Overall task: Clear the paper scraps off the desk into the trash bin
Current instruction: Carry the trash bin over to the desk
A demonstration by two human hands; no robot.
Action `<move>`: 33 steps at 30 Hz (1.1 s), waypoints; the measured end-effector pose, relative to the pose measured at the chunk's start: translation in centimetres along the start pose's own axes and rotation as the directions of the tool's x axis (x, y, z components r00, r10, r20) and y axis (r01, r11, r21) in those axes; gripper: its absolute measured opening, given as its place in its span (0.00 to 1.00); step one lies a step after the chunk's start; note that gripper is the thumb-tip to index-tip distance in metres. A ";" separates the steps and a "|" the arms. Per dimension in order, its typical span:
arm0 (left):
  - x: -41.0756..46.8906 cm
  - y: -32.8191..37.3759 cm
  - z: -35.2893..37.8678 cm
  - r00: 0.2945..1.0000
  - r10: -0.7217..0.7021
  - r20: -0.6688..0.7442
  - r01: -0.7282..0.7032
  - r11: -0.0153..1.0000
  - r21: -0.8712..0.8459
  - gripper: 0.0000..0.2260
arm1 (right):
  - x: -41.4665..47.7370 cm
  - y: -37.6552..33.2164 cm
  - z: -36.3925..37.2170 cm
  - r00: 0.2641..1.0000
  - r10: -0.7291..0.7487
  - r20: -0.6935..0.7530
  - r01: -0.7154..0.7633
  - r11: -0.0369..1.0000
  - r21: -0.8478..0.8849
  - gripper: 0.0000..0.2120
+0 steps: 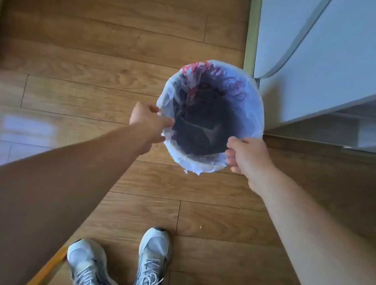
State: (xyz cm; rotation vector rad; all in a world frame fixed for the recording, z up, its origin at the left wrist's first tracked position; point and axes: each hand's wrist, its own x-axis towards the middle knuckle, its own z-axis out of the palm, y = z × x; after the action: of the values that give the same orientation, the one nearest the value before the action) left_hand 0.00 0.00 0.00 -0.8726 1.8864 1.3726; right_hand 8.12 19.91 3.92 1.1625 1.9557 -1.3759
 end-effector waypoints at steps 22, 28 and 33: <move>-11.2 4.5 -11.7 0.992 -0.123 -0.002 0.119 0.966 -0.229 0.08 | -12.8 -8.7 1.9 0.998 0.006 0.061 -0.008 0.999 0.044 0.10; -21.8 7.0 -20.5 0.993 -0.117 -0.030 0.098 0.922 -0.375 0.10 | -25.4 -17.4 3.3 0.993 -0.039 0.112 0.027 0.995 0.099 0.09; -29.6 8.8 -28.0 0.988 -0.134 -0.080 0.077 0.864 -0.497 0.08 | -36.6 -24.1 3.8 0.979 -0.123 0.163 0.115 0.992 0.054 0.10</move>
State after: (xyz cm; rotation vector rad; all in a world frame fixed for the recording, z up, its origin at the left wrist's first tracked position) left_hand 6.77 -20.60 35.60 -1.3053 1.5504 1.8051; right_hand 6.62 -0.29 43.01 0.9294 1.9108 -1.5327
